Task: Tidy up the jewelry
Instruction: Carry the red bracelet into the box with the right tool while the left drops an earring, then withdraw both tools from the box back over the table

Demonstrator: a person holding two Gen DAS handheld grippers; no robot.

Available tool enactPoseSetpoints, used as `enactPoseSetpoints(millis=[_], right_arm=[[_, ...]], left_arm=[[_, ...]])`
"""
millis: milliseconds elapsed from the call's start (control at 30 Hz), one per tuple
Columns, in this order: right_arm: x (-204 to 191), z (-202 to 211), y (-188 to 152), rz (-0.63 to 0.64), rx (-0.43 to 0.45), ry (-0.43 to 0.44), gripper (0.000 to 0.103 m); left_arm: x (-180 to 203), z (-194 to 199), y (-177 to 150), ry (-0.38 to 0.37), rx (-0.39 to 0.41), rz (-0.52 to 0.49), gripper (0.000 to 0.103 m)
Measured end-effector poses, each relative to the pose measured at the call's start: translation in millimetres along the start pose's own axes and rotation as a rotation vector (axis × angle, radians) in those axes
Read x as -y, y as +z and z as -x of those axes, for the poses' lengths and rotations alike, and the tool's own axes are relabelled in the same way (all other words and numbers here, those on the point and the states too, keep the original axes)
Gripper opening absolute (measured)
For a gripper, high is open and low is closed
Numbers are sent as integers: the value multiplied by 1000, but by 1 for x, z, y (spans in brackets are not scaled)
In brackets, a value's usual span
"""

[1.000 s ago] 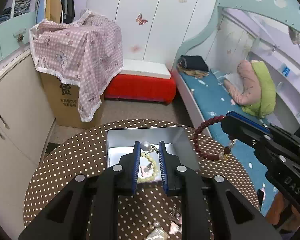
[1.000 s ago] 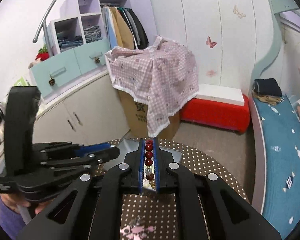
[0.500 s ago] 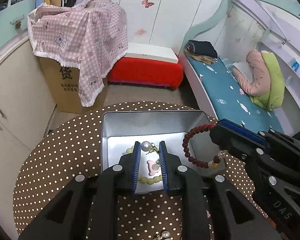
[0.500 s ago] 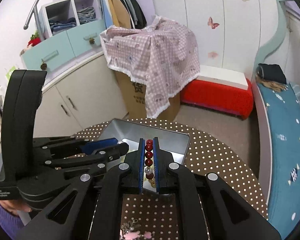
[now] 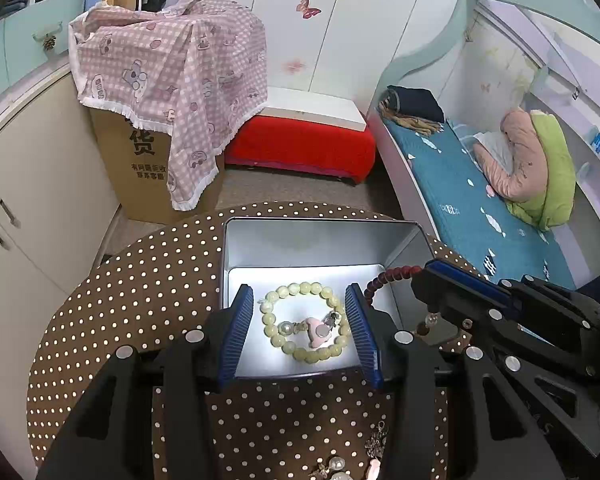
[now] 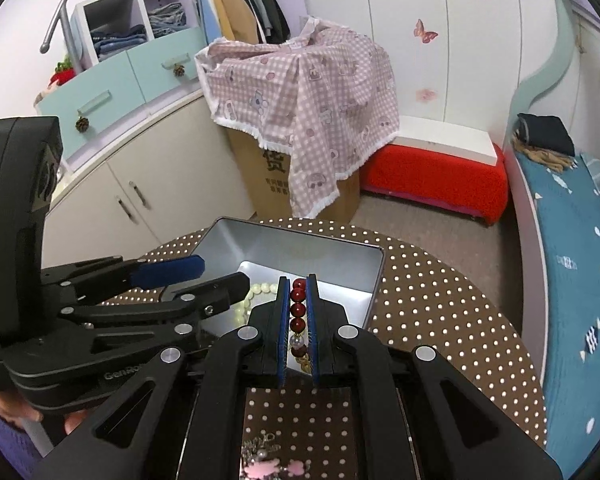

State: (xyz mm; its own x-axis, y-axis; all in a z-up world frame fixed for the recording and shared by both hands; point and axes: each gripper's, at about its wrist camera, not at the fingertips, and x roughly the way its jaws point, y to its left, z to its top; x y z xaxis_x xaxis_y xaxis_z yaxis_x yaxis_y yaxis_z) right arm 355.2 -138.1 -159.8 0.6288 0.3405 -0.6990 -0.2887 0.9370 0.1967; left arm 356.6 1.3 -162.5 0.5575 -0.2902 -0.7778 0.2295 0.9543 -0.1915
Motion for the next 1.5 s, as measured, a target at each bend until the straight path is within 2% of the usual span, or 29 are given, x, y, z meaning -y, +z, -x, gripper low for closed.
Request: enactPoseSetpoints(millis=[100, 167, 300, 367, 500, 567, 600, 633, 800, 967, 1267, 1500], right_arm=[[1, 3, -2, -5, -1, -1, 11], [0, 5, -3, -6, -3, -9, 11], [-3, 16, -5, 2, 0, -21, 11], [-5, 23, -7, 6, 6, -25, 11], [-11, 40, -16, 24, 11, -33, 12], [-14, 48, -23, 28, 11, -41, 27], [-14, 53, -27, 29, 20, -48, 46], [-16, 58, -32, 41, 29, -60, 48], [-17, 75, -57, 32, 26, -54, 50], [-15, 86, -86, 27, 13, -64, 53], [-3, 81, -132, -12, -40, -68, 53], [5, 73, -150, -34, -68, -63, 53]], left_arm=[[-1, 4, -2, -1, 2, 9, 46], [-1, 9, -3, 5, 7, 12, 53], [1, 23, -9, 9, 28, 12, 55], [3, 32, -14, 19, 46, 10, 61], [4, 54, -26, 43, 86, 1, 63], [4, 64, -36, 51, 102, 0, 71], [4, 68, -39, 56, 109, 2, 72], [4, 72, -44, 64, 118, 5, 72], [5, 87, -73, 81, 125, -12, 72], [8, 87, -100, 61, 99, 3, 72], [21, 65, -141, 42, 19, -6, 72], [27, 44, -152, 62, -23, -14, 72]])
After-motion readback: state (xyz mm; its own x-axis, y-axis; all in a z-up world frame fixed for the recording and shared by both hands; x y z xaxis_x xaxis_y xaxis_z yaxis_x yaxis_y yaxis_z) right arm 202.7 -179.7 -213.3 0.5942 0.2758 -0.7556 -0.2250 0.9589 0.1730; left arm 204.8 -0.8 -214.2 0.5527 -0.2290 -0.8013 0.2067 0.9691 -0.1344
